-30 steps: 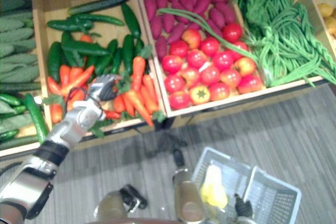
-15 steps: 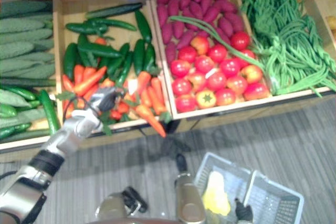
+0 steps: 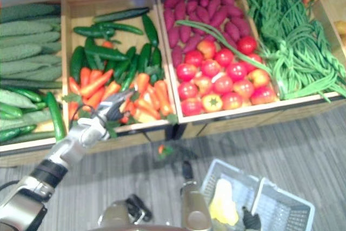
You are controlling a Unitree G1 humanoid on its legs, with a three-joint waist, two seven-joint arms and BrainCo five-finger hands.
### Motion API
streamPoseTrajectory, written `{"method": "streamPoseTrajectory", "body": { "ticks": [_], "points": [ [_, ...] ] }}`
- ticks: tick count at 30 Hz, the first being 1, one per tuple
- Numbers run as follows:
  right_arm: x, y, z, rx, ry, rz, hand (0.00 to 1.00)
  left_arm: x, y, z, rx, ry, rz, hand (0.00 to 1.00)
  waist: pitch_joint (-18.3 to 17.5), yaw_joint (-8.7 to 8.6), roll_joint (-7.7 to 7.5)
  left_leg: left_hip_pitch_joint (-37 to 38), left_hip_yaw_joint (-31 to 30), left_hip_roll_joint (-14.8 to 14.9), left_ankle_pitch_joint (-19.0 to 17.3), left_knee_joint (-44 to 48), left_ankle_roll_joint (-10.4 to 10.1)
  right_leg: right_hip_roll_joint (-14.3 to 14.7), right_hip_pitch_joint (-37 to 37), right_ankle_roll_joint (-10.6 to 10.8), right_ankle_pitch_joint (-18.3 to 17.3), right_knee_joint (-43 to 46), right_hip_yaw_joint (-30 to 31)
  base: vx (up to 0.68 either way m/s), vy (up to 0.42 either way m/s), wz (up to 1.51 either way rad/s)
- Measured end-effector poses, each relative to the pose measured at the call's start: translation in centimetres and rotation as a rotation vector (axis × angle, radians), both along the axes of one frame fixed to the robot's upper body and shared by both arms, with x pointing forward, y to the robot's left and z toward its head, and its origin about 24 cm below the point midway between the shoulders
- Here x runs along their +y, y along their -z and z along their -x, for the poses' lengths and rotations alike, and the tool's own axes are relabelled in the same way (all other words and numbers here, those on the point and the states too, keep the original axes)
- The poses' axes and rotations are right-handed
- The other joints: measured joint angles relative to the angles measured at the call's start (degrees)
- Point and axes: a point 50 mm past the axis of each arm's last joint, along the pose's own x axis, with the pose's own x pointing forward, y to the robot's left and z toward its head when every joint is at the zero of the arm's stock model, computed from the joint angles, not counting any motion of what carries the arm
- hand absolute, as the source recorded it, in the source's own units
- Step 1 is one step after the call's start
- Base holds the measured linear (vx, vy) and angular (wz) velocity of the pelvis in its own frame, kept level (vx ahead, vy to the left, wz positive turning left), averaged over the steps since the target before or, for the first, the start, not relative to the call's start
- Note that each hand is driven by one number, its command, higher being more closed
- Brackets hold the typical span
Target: Pick vegetable in the basket
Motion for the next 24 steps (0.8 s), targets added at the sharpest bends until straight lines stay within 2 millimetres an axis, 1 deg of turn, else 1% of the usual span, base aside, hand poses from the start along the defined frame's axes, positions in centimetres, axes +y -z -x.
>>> {"method": "streamPoseTrajectory", "body": {
  "ticks": [9, 14, 24],
  "points": [
    [-0.01, 0.00, 0.01, 0.000, 0.001, 0.001, 1.00, -0.07, -0.10, 0.01, -0.005, 0.003, -0.001, 1.00, -0.1, 0.00, -0.01, -0.5, -0.4, -0.2, 0.1, -0.1, 0.1, -0.3, -0.2, 0.0, 0.0, -0.1, -0.4, 0.00, -0.003, 0.01],
    [-0.02, 0.04, 0.27, 0.007, 0.002, 0.001, 1.00, -0.17, -0.12, 0.05, -0.010, 0.014, -0.003, 1.00, -1.4, 0.00, 0.02, -0.7, -0.6, -0.4, 0.1, -0.3, 0.2, -0.4, -0.1, 0.1, 0.1, -0.3, -0.6, 0.00, 0.000, 0.00],
    [-0.02, 0.06, 0.39, 0.009, 0.004, 0.002, 1.00, -0.37, -0.28, 0.10, -0.021, 0.028, -0.009, 1.00, -1.5, -0.01, 0.02, -1.4, -1.6, -0.6, 1.0, -0.9, 0.3, -0.6, 0.0, -0.1, 0.8, -1.3, -1.4, 0.00, -0.016, 0.04]
  ]
}}
